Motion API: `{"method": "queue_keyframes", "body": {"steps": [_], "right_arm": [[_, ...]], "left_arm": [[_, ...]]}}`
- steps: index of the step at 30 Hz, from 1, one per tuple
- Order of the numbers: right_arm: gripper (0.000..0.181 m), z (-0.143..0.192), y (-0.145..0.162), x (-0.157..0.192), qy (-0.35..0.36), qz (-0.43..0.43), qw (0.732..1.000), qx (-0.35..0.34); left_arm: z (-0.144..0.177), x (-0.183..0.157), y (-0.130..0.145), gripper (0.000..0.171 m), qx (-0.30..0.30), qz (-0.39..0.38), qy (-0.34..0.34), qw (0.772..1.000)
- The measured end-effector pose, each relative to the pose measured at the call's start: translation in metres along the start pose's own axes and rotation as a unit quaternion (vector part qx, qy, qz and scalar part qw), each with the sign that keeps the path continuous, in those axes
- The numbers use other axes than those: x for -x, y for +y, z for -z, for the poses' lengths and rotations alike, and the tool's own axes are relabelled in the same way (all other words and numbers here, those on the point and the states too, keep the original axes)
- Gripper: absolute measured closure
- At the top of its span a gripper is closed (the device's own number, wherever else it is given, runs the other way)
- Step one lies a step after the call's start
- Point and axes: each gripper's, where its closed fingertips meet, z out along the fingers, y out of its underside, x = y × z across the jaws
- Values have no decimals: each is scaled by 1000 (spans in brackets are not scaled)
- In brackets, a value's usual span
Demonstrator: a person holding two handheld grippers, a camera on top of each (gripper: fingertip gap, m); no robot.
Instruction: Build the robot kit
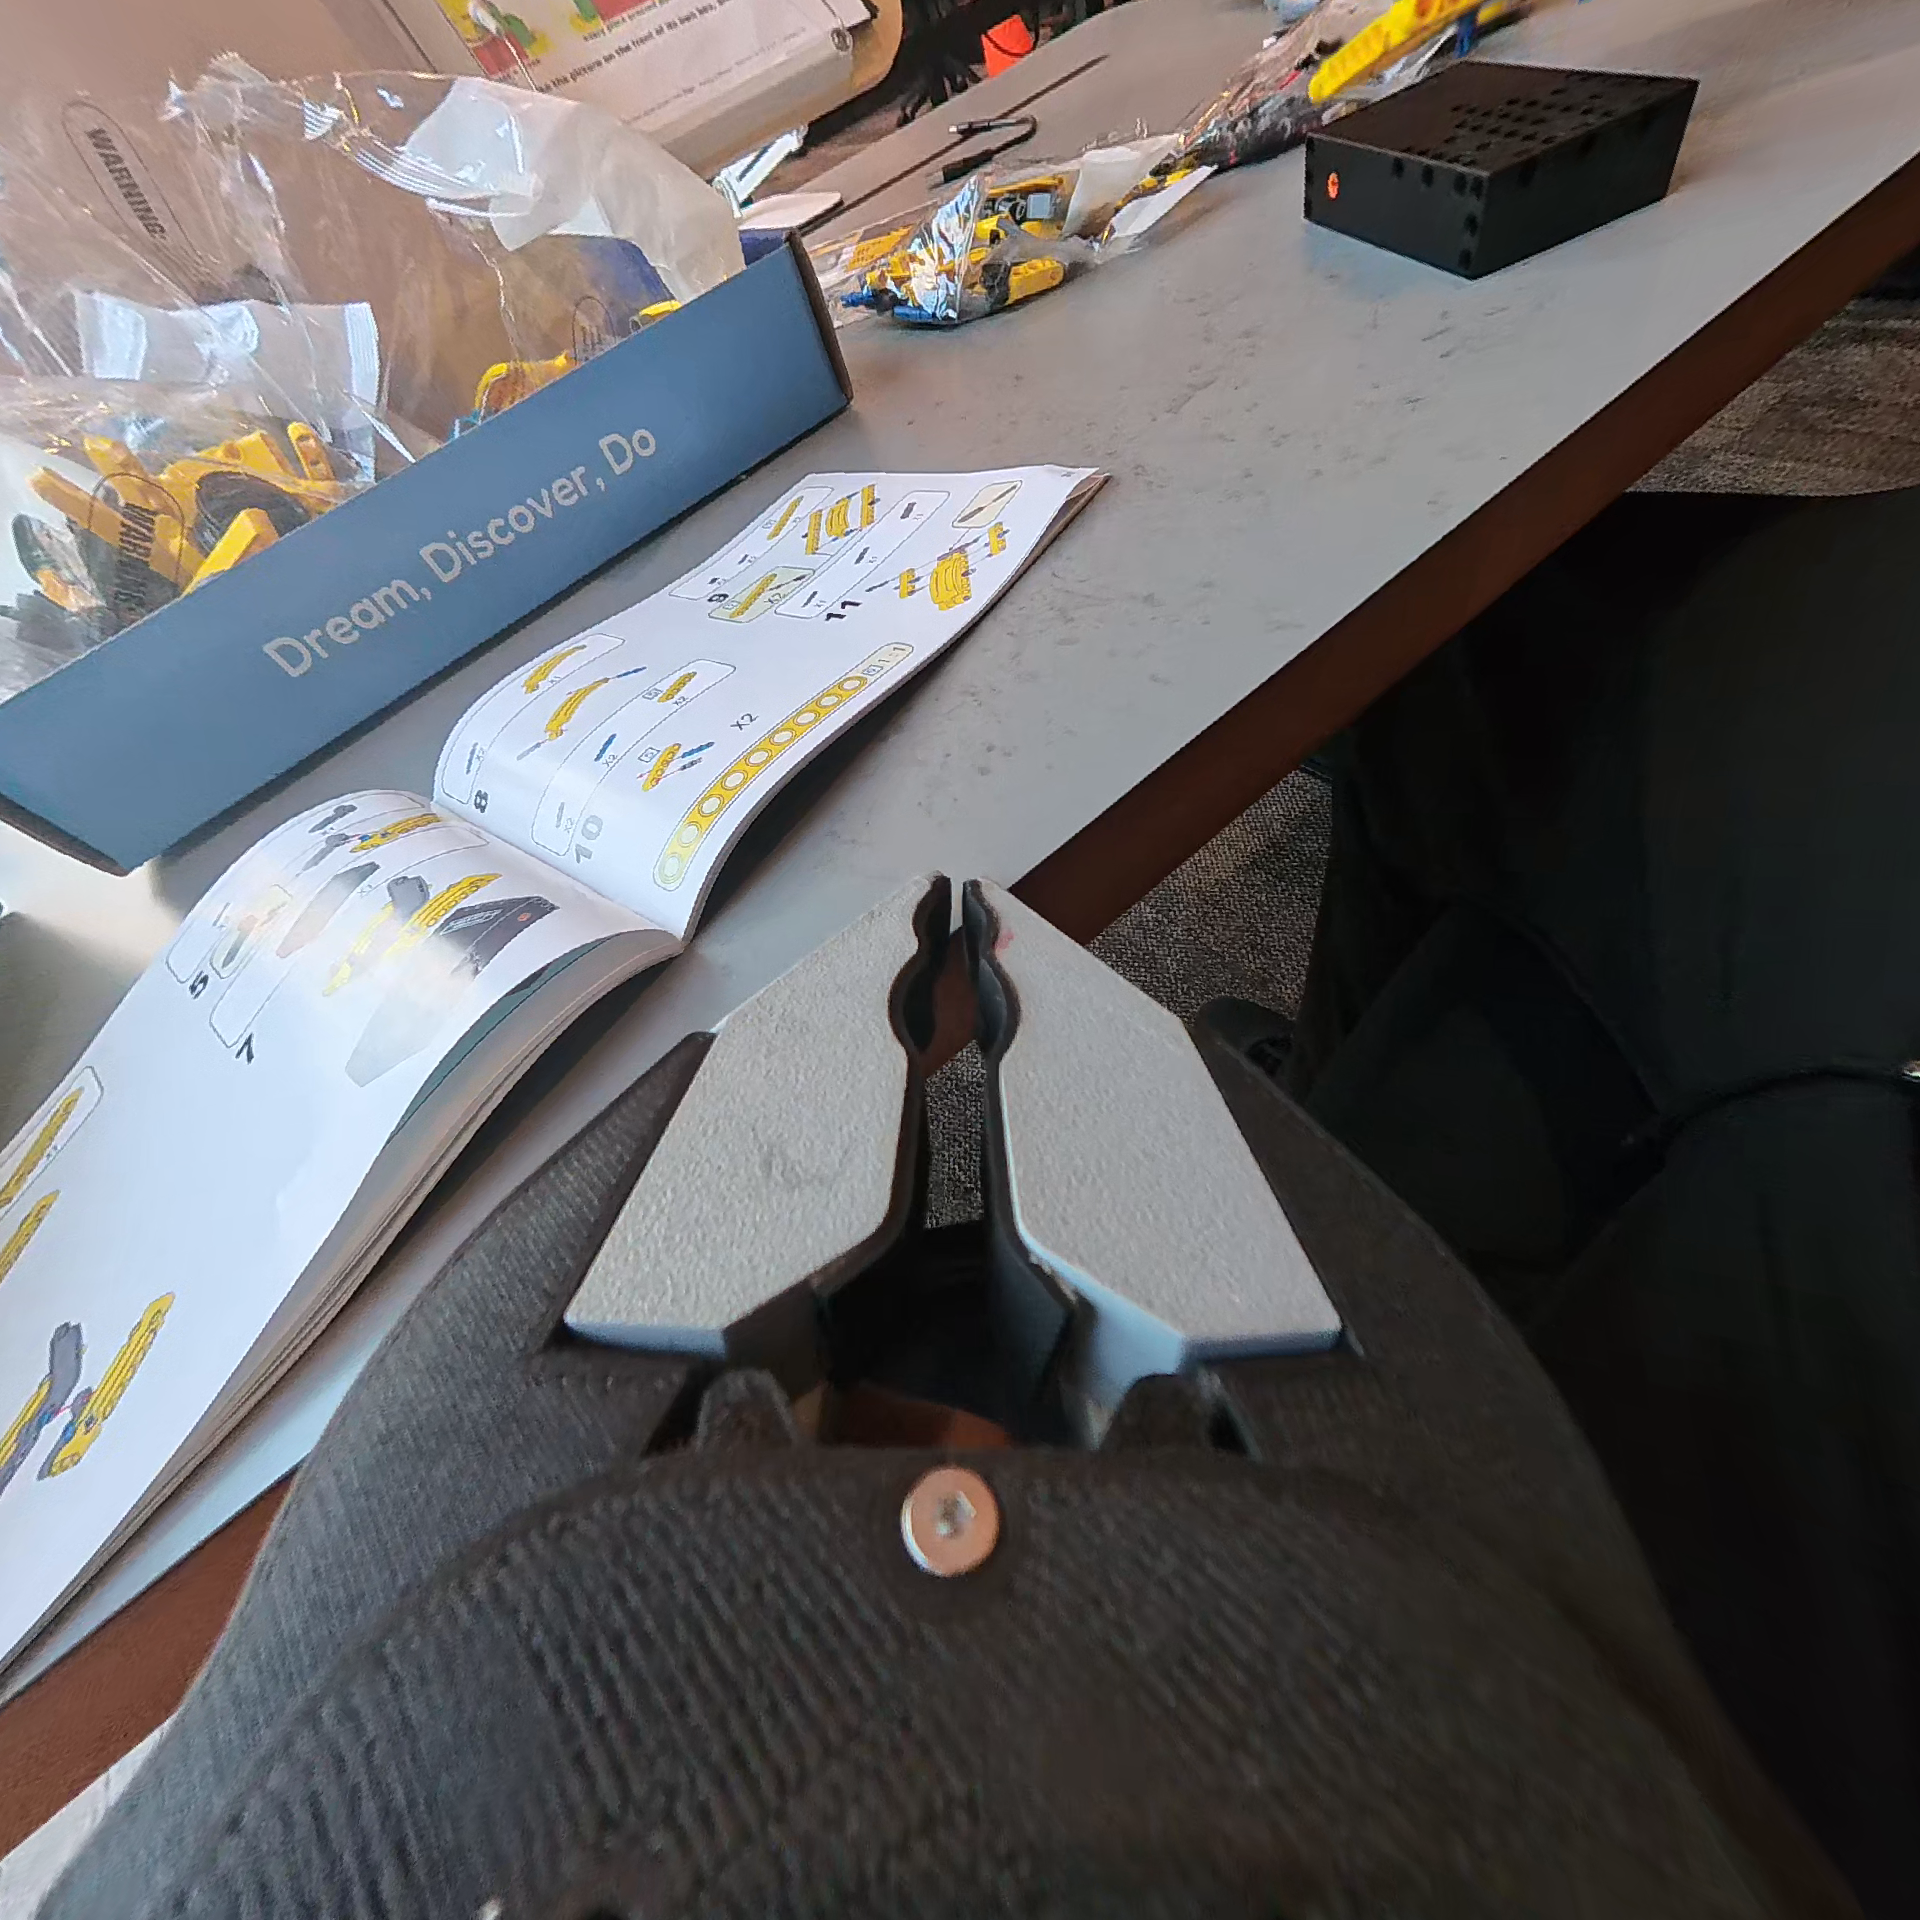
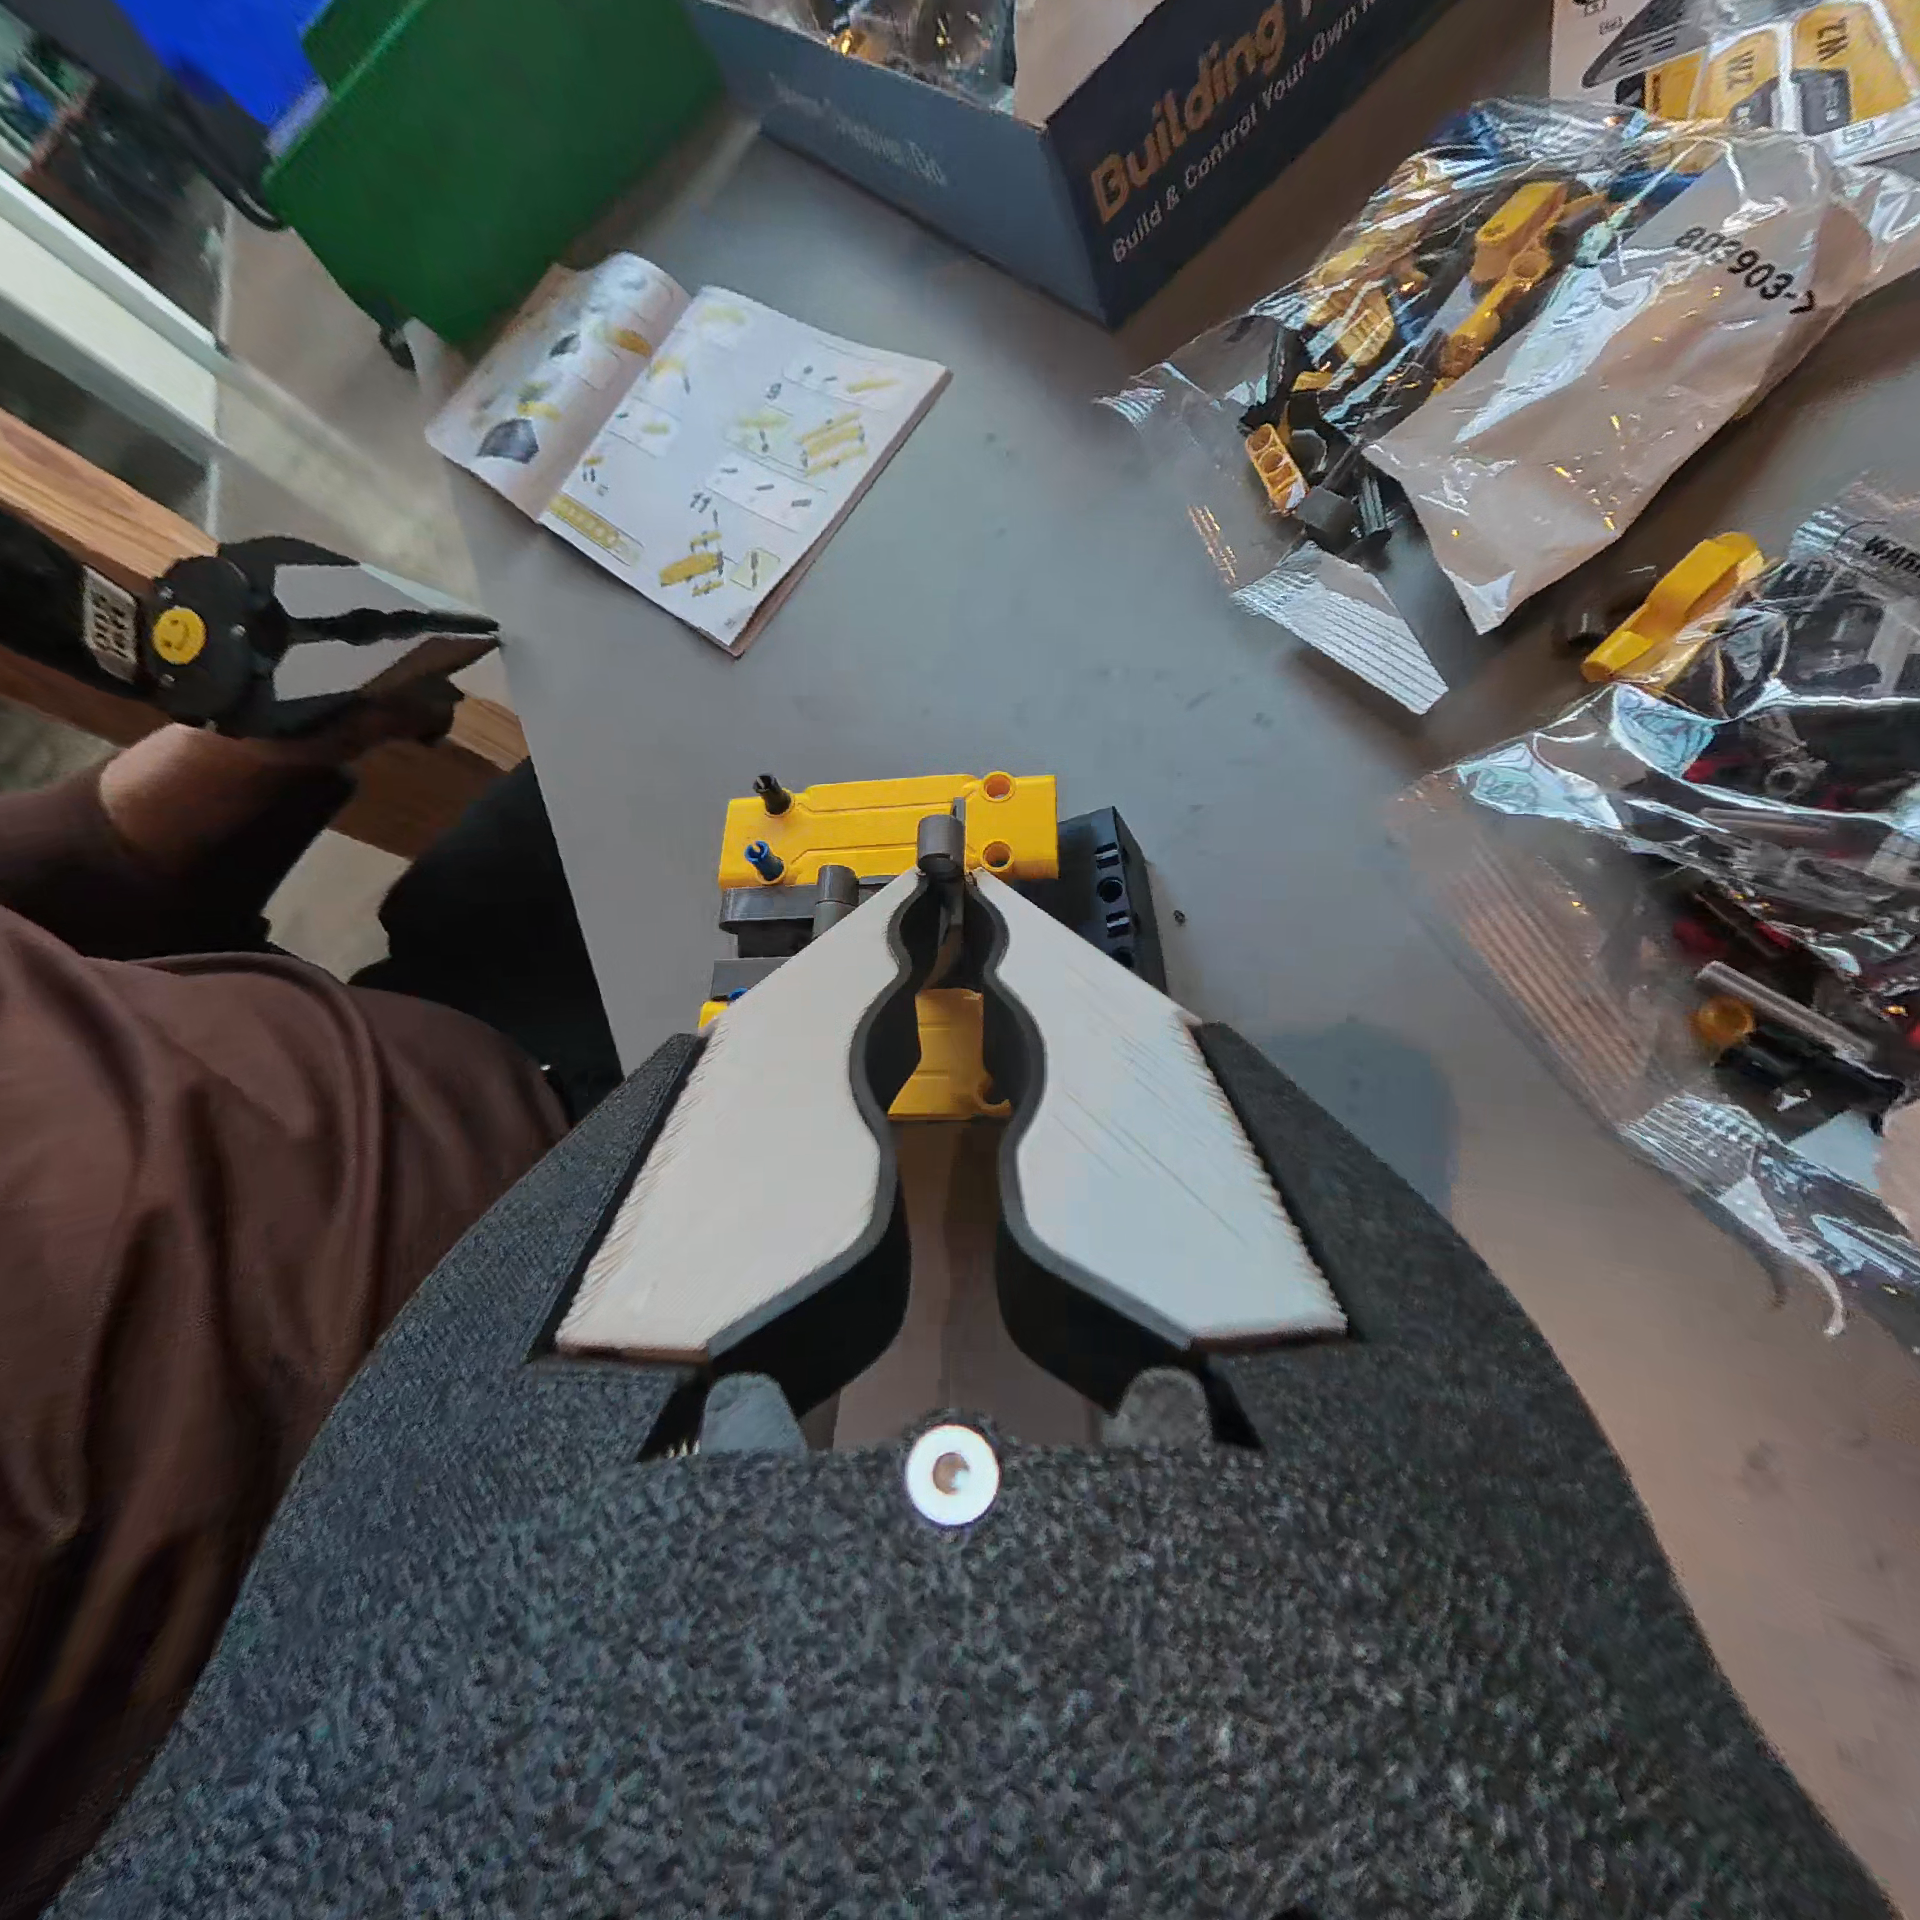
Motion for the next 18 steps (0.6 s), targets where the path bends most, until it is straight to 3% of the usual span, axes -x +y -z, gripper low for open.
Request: {"method": "queue_keyframes", "body": {"steps": [9,18], "right_arm": [[178,-5,8,-3,13,16,1000,20],[177,-5,9,2,47,119,991,45]], "left_arm": [[1,0,0,171,0,1,2,1000],[1,-3,0,171,0,-2,5,1000]]}}
